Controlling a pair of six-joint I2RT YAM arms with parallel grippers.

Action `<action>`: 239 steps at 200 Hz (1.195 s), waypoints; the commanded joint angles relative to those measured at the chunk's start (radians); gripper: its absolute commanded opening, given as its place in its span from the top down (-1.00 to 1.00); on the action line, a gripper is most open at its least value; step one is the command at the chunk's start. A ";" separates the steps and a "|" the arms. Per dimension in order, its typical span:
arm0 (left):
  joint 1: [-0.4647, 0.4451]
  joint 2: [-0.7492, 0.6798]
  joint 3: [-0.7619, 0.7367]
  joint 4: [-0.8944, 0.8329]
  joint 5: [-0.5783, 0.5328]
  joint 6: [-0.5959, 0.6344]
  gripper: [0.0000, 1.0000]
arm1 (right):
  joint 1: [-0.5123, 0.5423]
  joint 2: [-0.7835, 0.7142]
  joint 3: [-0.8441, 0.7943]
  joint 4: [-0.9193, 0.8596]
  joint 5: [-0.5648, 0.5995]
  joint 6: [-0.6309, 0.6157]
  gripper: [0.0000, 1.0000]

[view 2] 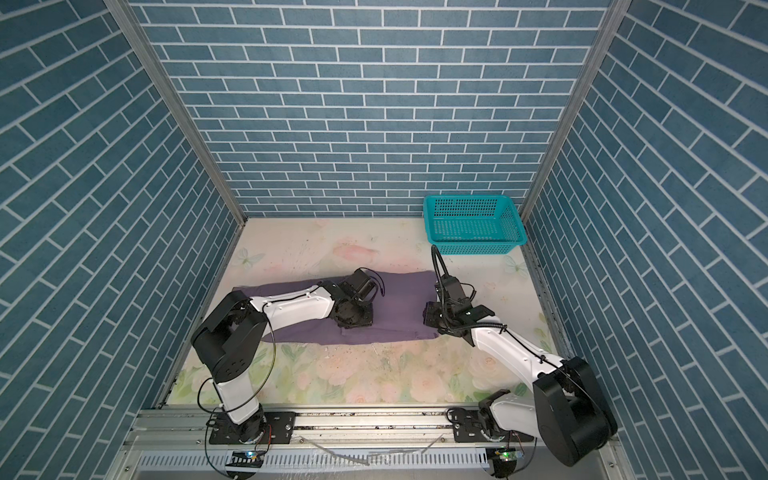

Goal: Fold and stack the trousers

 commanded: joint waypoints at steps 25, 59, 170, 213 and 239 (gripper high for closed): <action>0.004 -0.018 0.048 -0.187 -0.165 0.018 0.18 | -0.003 -0.016 -0.006 -0.012 0.003 0.020 0.33; 0.003 -0.045 0.032 -0.217 -0.218 0.007 0.32 | -0.004 -0.012 0.005 -0.017 0.007 0.017 0.33; -0.007 0.016 0.047 -0.121 -0.142 0.002 0.29 | -0.004 -0.002 -0.009 -0.013 0.007 0.017 0.33; -0.018 0.056 0.056 -0.091 -0.113 -0.011 0.49 | -0.003 -0.005 -0.012 -0.013 0.008 0.016 0.33; -0.016 0.043 0.086 -0.115 -0.119 -0.005 0.72 | -0.002 -0.014 -0.023 -0.014 0.008 0.016 0.33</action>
